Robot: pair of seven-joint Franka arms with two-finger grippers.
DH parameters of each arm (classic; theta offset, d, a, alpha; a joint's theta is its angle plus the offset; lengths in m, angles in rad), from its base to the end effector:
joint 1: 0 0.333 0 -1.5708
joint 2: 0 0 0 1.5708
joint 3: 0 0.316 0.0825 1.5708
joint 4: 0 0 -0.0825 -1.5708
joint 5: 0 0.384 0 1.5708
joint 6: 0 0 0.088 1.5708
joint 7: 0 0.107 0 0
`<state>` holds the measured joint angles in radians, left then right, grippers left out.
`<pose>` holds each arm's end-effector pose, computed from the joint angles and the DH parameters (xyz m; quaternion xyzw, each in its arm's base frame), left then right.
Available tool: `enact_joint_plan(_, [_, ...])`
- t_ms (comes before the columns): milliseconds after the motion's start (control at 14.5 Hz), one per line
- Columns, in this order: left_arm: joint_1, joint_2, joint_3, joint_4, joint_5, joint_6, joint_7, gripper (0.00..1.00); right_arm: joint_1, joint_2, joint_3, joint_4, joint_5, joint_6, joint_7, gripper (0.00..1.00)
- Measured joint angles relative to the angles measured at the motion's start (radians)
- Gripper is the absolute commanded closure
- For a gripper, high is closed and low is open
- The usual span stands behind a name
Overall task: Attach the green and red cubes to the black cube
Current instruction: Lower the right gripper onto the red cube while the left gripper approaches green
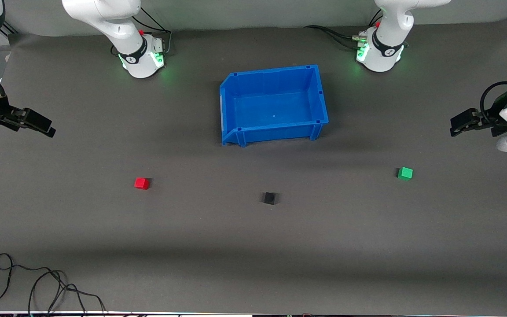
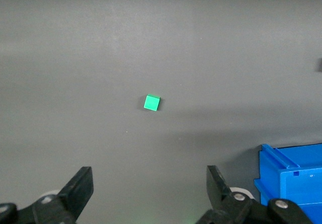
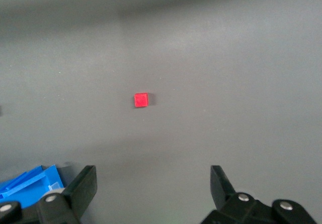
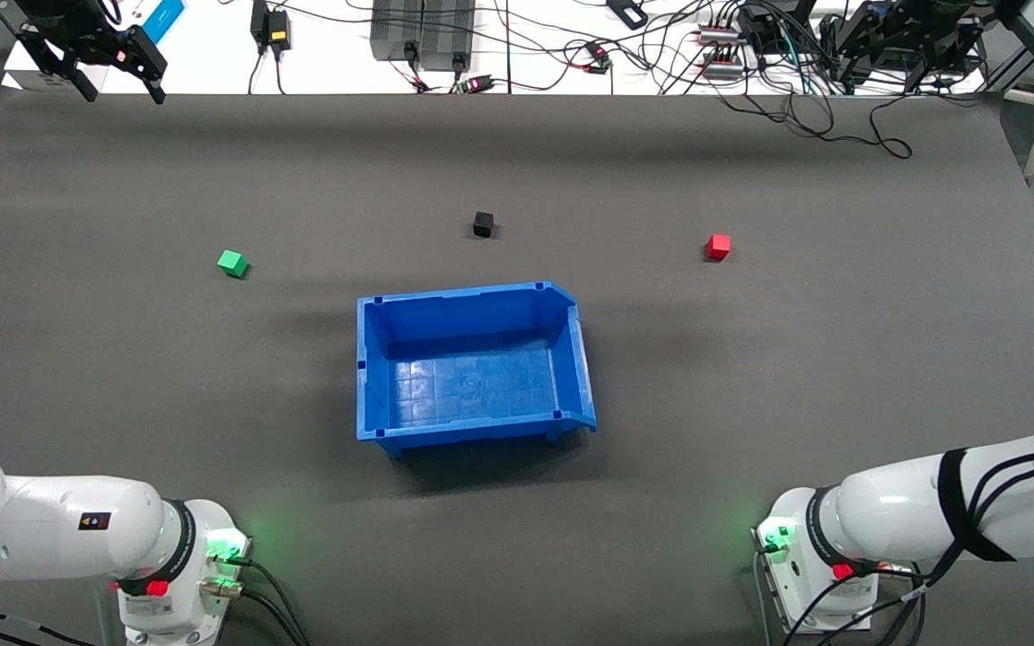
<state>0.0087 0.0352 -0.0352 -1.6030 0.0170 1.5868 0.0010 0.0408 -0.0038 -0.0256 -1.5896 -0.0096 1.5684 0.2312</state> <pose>0.5645 -0.0128 0.5910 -0.9995 0.0141 0.0256 0.0082 0.5526 0.0073 0.6175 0.9941 -0.1078 -0.0081 0.0058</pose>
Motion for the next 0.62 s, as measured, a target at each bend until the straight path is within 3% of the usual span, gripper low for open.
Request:
enact_joint_plan(344, [0.002, 0.007, 0.005, 0.006, 0.000, -0.005, -0.020, 0.00, -0.001, 0.023, -0.002, -0.094, 0.046, 0.089, 0.178, 0.00])
enact_joint_plan(619, [0.012, 0.012, 0.013, 0.010, -0.006, -0.006, -0.250, 0.00, -0.002, 0.036, -0.033, -0.225, 0.069, 0.164, 0.276, 0.00])
